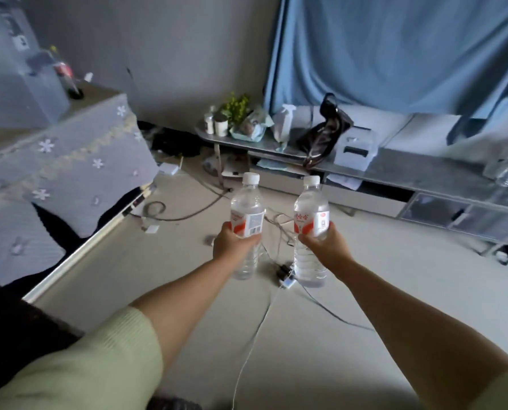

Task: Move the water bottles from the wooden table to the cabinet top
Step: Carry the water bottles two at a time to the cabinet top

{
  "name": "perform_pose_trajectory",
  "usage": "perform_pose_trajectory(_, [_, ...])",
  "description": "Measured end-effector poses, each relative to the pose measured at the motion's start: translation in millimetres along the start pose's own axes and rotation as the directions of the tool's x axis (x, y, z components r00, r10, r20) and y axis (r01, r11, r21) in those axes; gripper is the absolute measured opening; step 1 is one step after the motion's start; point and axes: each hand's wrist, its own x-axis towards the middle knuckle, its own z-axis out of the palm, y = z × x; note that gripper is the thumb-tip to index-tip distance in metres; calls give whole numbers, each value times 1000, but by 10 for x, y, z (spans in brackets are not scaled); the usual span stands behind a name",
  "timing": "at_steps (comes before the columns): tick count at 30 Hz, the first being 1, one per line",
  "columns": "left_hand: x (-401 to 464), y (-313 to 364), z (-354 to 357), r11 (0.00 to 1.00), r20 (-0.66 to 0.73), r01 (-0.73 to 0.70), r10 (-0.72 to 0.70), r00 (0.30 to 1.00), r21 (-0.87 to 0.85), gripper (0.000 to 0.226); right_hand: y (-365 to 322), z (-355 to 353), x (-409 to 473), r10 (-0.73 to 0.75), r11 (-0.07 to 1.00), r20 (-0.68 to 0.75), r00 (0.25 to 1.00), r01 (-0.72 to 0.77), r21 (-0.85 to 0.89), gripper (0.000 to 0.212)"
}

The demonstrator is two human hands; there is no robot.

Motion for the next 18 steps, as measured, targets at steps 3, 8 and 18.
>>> perform_pose_trajectory(3, [72, 167, 403, 997, 106, -44, 38, 994, 56, 51, 241, -313, 38, 59, 998, -64, 996, -58, 14, 43])
perform_pose_trajectory(8, [309, 472, 1069, 988, 276, -116, 84, 957, 102, 61, 530, -759, 198, 151, 988, -163, 975, -149, 25, 61])
perform_pose_trajectory(18, [686, 1321, 2173, 945, 506, -300, 196, 840, 132, 54, 787, -1550, 575, 262, 960, -380, 887, -199, 196, 53])
